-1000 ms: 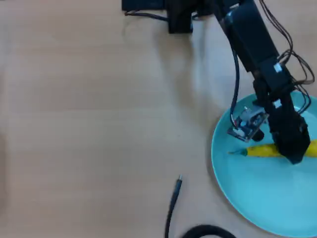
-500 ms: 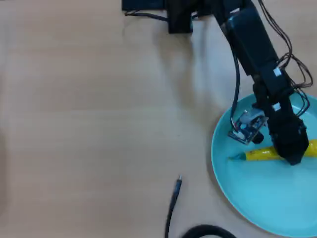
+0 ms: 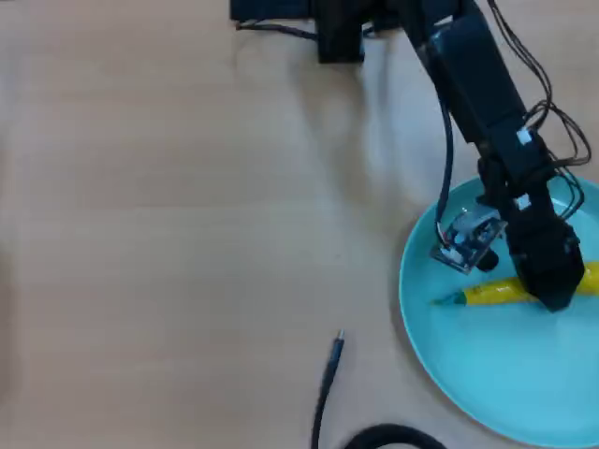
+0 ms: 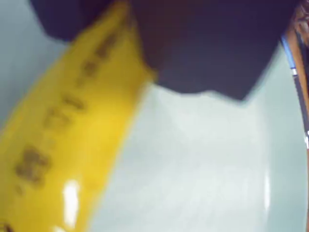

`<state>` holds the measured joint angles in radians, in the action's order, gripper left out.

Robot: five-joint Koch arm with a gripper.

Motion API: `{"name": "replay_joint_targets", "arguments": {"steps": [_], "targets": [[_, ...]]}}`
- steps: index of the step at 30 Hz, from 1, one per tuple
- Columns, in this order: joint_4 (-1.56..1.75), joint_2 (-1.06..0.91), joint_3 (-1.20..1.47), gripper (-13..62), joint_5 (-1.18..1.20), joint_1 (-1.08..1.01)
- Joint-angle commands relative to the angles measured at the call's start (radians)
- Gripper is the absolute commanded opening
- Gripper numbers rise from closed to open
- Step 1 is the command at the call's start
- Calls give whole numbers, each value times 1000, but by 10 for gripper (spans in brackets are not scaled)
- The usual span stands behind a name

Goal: Pick up the yellow coffee stick, then put it in the green bowl

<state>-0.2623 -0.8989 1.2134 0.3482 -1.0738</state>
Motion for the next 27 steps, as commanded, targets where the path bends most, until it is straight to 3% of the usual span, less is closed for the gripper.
{"name": "replay_joint_targets", "arguments": {"steps": [1, 14, 18, 27], "targets": [[51, -5, -118, -42, -89, 14], [17, -5, -117, 427, -84, 21], [-55, -6, -120, 488, -61, 20], [-229, -14, -140, 492, -51, 21]]}}
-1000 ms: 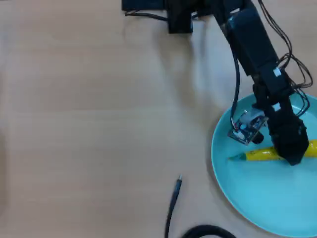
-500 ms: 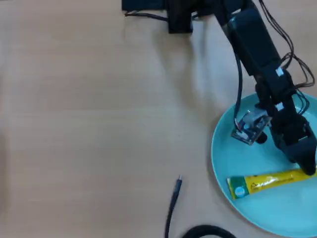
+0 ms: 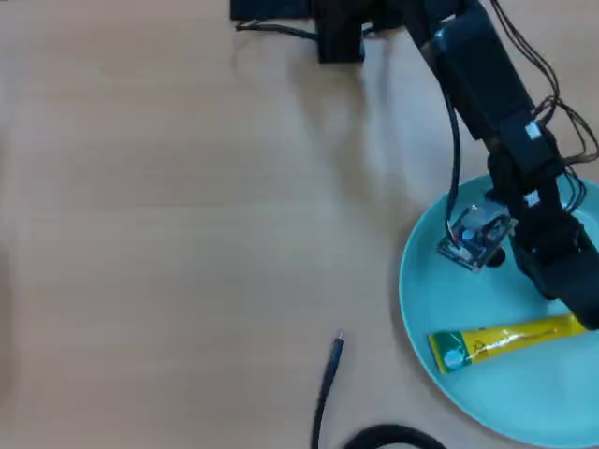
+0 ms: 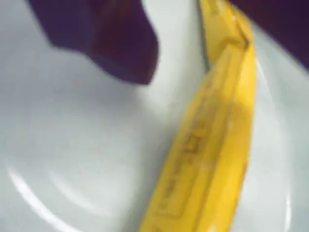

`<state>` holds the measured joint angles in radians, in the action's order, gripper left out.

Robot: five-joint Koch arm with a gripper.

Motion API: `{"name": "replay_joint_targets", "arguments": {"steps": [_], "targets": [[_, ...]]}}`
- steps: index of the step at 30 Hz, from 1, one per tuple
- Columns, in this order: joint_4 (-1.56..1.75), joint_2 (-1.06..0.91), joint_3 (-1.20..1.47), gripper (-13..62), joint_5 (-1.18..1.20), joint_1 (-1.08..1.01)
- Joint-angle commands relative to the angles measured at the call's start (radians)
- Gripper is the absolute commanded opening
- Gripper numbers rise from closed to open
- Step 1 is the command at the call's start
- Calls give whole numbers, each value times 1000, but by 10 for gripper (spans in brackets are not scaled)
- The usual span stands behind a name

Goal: Pick up the yellow coffee stick, then put it in the green bowl

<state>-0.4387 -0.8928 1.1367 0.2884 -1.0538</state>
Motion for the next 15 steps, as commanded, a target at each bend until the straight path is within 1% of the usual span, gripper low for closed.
{"name": "replay_joint_targets", "arguments": {"steps": [1, 7, 11, 15], "targets": [[-81, -20, -61, 492, 9, 2], [-313, -35, -94, 491, 8, 2], [-466, -81, -129, 492, 5, 6], [-568, -156, -107, 495, -9, 18]]}}
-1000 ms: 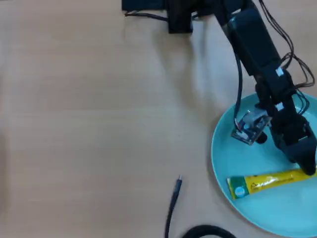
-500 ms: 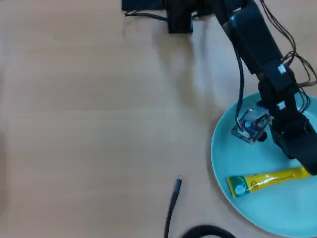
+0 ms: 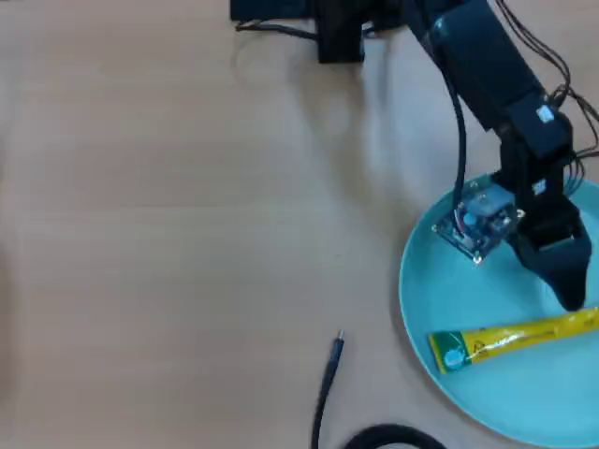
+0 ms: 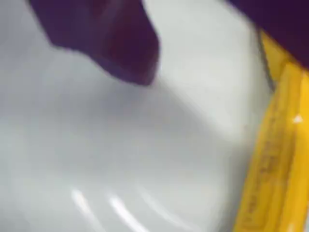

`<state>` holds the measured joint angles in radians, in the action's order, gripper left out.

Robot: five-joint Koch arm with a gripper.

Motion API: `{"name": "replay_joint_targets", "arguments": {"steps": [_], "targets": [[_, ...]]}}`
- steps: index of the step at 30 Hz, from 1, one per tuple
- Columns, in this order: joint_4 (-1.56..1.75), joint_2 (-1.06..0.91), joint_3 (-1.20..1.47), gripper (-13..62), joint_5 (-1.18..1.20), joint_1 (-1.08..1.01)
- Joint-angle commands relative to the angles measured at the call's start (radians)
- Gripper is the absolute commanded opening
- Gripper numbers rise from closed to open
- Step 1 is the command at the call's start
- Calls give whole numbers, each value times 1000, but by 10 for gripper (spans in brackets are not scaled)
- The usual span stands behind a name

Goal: Pick up the yellow coffee stick, then put it in the green bowl

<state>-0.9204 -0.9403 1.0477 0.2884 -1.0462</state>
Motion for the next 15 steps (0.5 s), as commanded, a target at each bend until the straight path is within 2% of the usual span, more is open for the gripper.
{"name": "replay_joint_targets", "arguments": {"steps": [1, 15], "targets": [[-98, -127, 0, 497, -11, 11], [-91, -488, 428, 510, -14, -48]]}}
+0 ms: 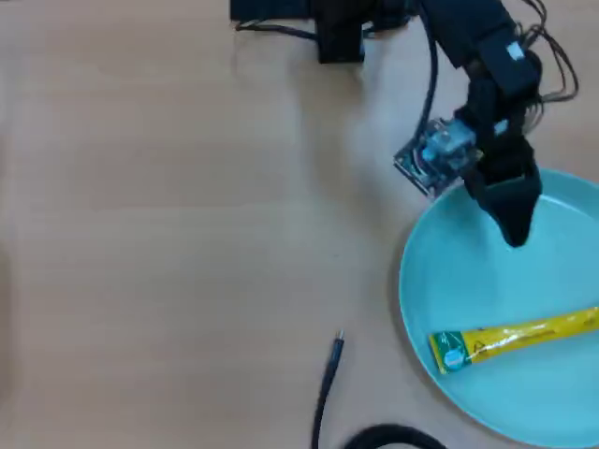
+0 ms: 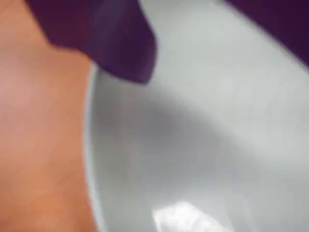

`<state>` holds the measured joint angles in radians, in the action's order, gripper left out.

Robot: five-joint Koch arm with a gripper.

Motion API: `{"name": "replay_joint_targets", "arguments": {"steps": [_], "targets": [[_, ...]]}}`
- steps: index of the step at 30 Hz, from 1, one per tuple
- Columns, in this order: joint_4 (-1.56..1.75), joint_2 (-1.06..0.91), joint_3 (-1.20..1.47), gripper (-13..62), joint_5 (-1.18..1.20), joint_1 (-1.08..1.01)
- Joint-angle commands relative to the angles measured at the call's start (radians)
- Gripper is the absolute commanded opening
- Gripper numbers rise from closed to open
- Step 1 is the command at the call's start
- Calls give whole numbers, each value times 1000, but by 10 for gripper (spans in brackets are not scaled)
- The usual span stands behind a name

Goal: Pick up the yellow coffee stick, then put it in the green bowl

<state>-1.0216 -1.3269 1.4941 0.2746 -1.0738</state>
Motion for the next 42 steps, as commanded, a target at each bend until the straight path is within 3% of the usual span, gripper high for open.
{"name": "replay_joint_targets", "arguments": {"steps": [1, 24, 35, 42], "targets": [[18, -123, 9, 510, 0, -28], [141, -540, 520, 509, -138, -333], [161, -793, 709, 509, -183, -411], [253, -857, 867, 509, -212, -449]]}}
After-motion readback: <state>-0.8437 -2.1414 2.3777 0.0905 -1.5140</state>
